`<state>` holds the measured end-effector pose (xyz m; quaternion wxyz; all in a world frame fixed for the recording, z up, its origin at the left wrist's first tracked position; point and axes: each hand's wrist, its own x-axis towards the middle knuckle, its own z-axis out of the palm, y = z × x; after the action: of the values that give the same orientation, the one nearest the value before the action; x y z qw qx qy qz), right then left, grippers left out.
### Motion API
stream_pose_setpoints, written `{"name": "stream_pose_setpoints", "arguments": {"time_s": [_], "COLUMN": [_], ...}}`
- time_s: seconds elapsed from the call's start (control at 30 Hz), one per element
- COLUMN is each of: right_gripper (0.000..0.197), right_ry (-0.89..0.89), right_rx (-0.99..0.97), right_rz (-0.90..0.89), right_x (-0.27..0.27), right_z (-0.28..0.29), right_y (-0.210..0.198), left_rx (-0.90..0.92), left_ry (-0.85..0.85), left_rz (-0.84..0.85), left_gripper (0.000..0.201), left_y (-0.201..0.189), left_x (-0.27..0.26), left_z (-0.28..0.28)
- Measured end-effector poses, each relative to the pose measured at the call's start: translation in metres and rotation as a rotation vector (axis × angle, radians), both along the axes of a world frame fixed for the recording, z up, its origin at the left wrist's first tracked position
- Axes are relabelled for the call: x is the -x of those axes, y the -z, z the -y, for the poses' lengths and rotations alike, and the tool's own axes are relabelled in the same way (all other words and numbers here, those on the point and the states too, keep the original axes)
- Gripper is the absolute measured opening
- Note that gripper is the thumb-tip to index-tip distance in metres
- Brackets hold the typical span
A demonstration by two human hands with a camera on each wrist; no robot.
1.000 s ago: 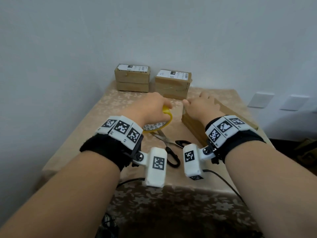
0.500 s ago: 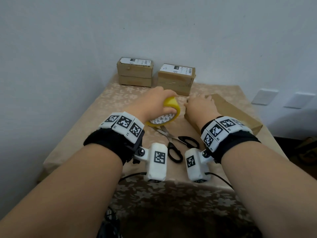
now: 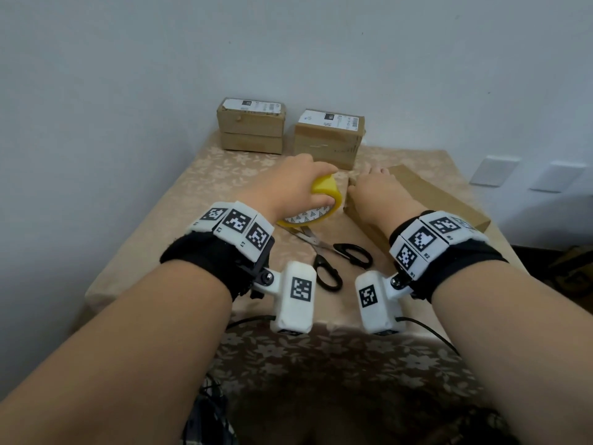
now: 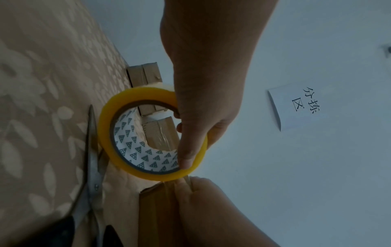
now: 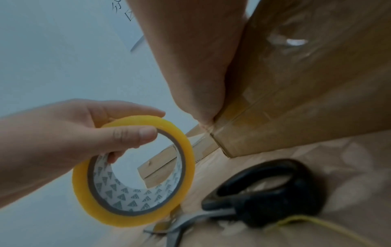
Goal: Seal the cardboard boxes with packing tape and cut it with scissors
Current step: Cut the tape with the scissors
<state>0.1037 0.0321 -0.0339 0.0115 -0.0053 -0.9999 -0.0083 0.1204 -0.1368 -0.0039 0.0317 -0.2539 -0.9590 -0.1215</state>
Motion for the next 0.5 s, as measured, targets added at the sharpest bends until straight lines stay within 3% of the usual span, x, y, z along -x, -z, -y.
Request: {"name": "stream_pose_setpoints", "arguments": {"time_s": [0.17, 0.37, 0.5], "right_gripper": [0.044, 0.035, 0.025], "right_ry": [-0.067, -0.05, -0.157], "right_rx": [0.216, 0.069, 0.155], "right_rz": [-0.037, 0.045, -0.103], "right_x": [-0.014, -0.042, -0.046], "right_z": [-0.01, -0.015, -0.014], "right_y": [-0.021, -0.021, -0.013], "left_rx": [-0.04, -0.082, -0.147], "left_ry": [-0.021, -0.019, -0.07], "left_rz": [-0.011, -0.021, -0.022], "left_gripper": [0.061, 0.057, 0.053], "left_y": [0.002, 0.002, 0.001], "left_x": [-0.001, -0.007, -0.01], "left_z": [0.004, 0.009, 0.014]}}
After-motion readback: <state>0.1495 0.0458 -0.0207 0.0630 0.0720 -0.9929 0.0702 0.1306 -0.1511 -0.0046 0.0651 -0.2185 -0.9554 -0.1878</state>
